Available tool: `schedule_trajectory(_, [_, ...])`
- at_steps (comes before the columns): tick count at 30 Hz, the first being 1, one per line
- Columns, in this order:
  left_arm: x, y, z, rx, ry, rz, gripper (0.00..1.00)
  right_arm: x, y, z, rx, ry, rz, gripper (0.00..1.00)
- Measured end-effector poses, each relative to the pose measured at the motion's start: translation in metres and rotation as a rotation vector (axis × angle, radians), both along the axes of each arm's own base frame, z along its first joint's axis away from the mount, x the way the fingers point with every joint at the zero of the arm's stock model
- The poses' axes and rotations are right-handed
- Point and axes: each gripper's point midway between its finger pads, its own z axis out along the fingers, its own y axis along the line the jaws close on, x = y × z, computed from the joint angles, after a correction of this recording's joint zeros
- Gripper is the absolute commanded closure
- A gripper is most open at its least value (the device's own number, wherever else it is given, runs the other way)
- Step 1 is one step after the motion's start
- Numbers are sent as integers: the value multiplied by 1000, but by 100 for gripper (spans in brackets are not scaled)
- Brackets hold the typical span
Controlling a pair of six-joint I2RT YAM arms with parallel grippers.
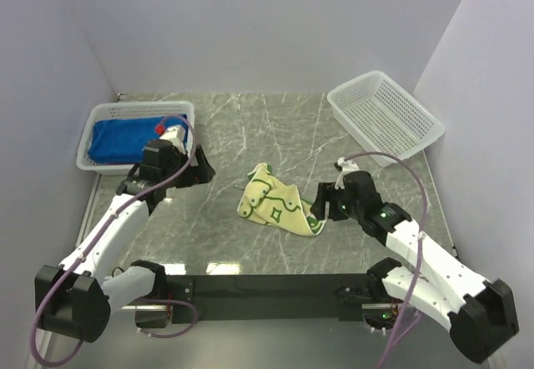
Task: Fold and stack the towels
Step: Move the towel to the center of the board
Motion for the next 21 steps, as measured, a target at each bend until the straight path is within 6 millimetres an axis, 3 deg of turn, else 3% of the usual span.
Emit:
schedule_trajectory(6, [-45,-52,-23,-80,81,-127,1,-11,-5,-6,7,23,-14,32])
schedule_trajectory(9, [-66,-73,-41,-89,148,-169,1,-15,-2,-20,-6,76,0,36])
schedule_trajectory(14, [-78,-102,-63,-75,214,-187,1,-22,8,-37,-7,163,50,35])
schedule_trajectory(21, [-78,-125,-108,0,299,-154,15,-43,30,-59,14,241,153,35])
